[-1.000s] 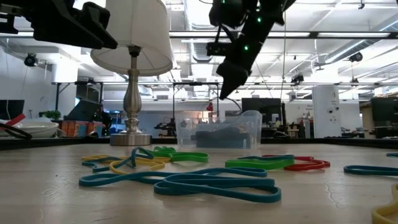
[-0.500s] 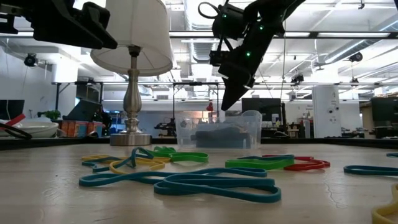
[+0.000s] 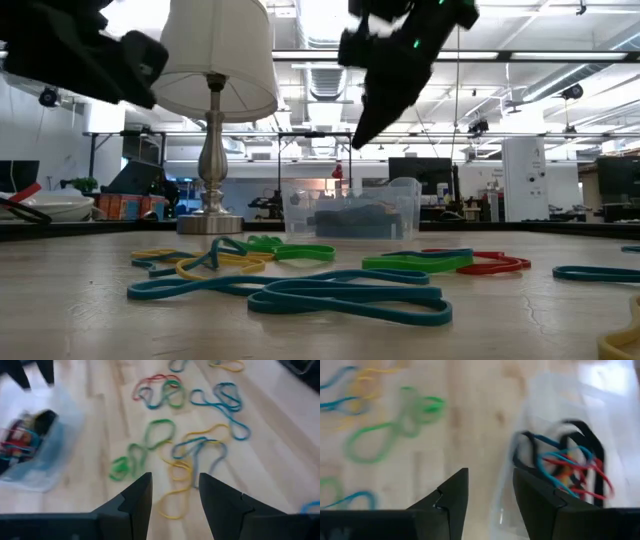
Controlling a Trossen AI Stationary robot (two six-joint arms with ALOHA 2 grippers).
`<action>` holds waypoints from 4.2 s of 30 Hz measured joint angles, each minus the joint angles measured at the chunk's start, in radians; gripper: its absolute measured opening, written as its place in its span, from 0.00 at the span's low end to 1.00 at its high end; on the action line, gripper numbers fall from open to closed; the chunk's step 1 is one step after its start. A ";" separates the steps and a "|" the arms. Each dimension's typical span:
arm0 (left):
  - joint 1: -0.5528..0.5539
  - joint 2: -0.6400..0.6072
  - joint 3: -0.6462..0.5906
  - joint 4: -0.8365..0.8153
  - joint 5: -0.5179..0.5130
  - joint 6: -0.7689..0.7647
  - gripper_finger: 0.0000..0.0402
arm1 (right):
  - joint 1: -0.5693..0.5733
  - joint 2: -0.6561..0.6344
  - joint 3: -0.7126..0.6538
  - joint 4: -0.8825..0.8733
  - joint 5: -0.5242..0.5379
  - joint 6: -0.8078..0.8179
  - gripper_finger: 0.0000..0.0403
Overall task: Pick and place rubber bands into bin
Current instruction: Put the blue rubber bands into the bin
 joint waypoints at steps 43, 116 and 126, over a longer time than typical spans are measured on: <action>-0.235 0.635 0.320 -0.348 0.129 -0.441 0.36 | 0.431 -0.026 -0.016 0.087 0.089 0.078 0.21; -0.231 0.604 0.631 -0.674 -0.634 -0.208 0.00 | 0.477 -0.024 -0.055 0.106 0.090 0.131 0.16; -0.127 0.493 0.632 -0.599 -0.767 -0.002 0.00 | 0.476 -0.024 -0.055 0.111 0.090 0.127 0.16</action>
